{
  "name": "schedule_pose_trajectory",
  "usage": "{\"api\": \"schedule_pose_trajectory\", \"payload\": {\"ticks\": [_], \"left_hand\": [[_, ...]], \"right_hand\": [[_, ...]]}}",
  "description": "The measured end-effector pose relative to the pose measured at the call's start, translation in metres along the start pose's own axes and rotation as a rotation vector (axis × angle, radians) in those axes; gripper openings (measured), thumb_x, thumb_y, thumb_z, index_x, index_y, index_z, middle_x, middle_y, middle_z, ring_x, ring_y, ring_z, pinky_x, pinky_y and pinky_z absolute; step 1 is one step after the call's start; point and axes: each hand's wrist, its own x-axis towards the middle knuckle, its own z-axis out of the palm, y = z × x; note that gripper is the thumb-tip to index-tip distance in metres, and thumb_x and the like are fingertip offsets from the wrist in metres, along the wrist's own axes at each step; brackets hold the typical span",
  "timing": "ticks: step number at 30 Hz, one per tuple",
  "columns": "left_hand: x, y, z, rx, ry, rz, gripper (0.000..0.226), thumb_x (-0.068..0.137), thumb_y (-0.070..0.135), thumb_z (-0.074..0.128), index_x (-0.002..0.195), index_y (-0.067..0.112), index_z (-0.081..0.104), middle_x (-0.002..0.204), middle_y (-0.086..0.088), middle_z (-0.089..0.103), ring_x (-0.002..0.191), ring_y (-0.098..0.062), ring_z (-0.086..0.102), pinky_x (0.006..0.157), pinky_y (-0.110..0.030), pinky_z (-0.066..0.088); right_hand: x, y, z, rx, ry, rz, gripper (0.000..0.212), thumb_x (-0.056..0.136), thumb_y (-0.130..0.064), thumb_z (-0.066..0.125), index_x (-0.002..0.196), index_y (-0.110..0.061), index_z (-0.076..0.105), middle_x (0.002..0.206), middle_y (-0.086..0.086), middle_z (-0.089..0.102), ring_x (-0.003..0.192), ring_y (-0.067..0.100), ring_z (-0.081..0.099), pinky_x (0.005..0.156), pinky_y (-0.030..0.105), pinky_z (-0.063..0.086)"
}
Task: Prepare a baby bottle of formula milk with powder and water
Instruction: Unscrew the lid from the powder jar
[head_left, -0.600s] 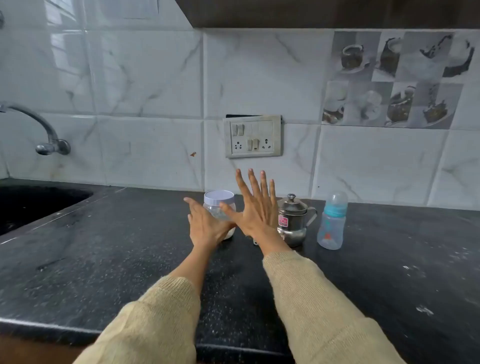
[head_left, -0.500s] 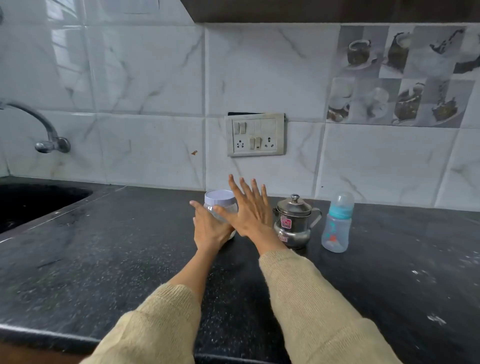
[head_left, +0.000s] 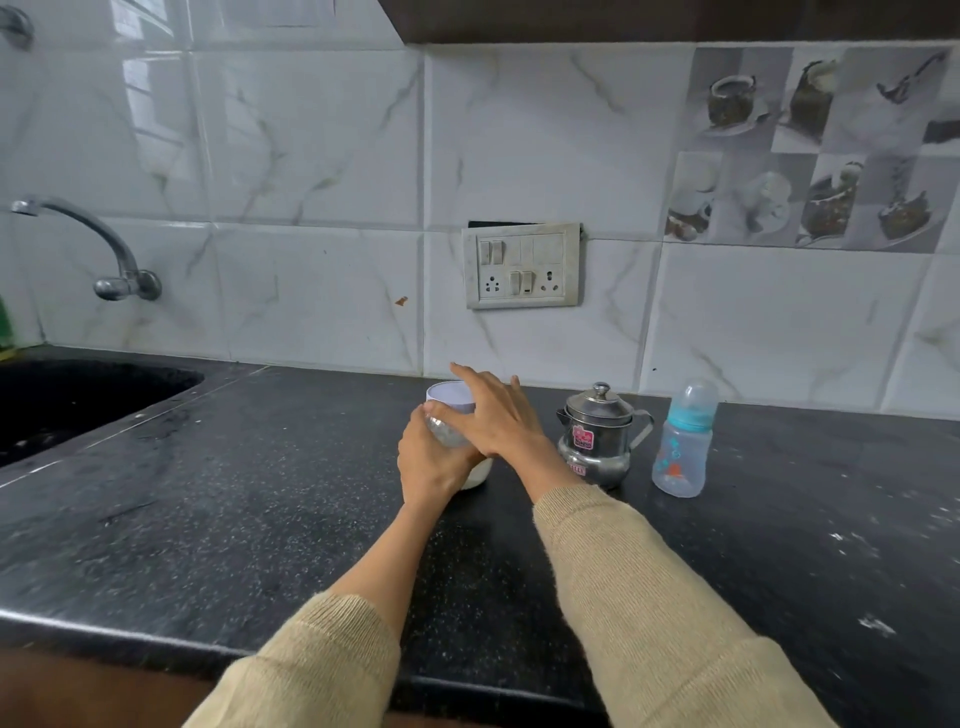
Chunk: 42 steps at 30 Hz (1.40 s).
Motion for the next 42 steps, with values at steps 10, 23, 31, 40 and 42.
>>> {"api": "schedule_pose_trajectory", "payload": {"ticks": [10,23,31,40,42], "left_hand": [[-0.065,0.017,-0.033,0.032,-0.105,0.008,0.087,0.056,0.042,0.087,0.126,0.014,0.043,0.119,-0.005,0.058,0.101,-0.020,0.056,0.076,-0.027,0.041],[-0.099,0.028,-0.041,0.140,-0.226,0.112,0.086,0.056,0.051,0.083,0.124,0.016,0.043,0.120,-0.004,0.058,0.109,-0.026,0.056,0.088,-0.037,0.048],[-0.094,0.024,-0.043,0.122,-0.247,0.138,0.085,0.050,0.056,0.080,0.118,0.019,0.046,0.111,-0.001,0.060,0.101,-0.024,0.058,0.084,-0.040,0.051],[-0.079,0.027,-0.036,-0.022,-0.322,0.065,0.082,0.038,0.051,0.082,0.113,0.027,0.057,0.107,0.007,0.064,0.100,-0.016,0.062,0.083,-0.036,0.054],[-0.081,0.034,-0.033,-0.023,-0.321,0.063,0.068,0.040,0.054,0.078,0.100,0.024,0.064,0.093,0.008,0.067,0.090,-0.013,0.064,0.074,-0.031,0.053]], "right_hand": [[-0.051,-0.027,-0.051,-0.008,-0.192,0.140,0.068,0.070,-0.062,0.069,0.121,-0.019,0.056,0.127,0.003,0.054,0.113,0.022,0.053,0.096,0.041,0.045],[-0.070,-0.057,-0.096,-0.288,-0.409,0.248,0.061,0.055,-0.054,0.073,0.101,-0.015,0.070,0.089,0.001,0.064,0.068,0.018,0.059,0.069,0.029,0.049],[-0.067,-0.057,-0.101,-0.235,-0.493,0.206,0.093,0.021,-0.056,0.071,0.108,-0.021,0.070,0.112,0.003,0.068,0.089,0.021,0.068,0.087,0.038,0.056],[-0.076,-0.057,-0.087,-0.444,-0.463,0.163,0.060,0.084,-0.062,0.045,0.122,-0.017,0.058,0.124,0.005,0.058,0.107,0.024,0.057,0.073,0.033,0.044],[-0.081,-0.053,-0.071,-0.452,-0.372,0.163,0.068,0.089,-0.063,0.037,0.133,-0.013,0.049,0.135,0.010,0.049,0.121,0.030,0.050,0.087,0.039,0.041]]}}
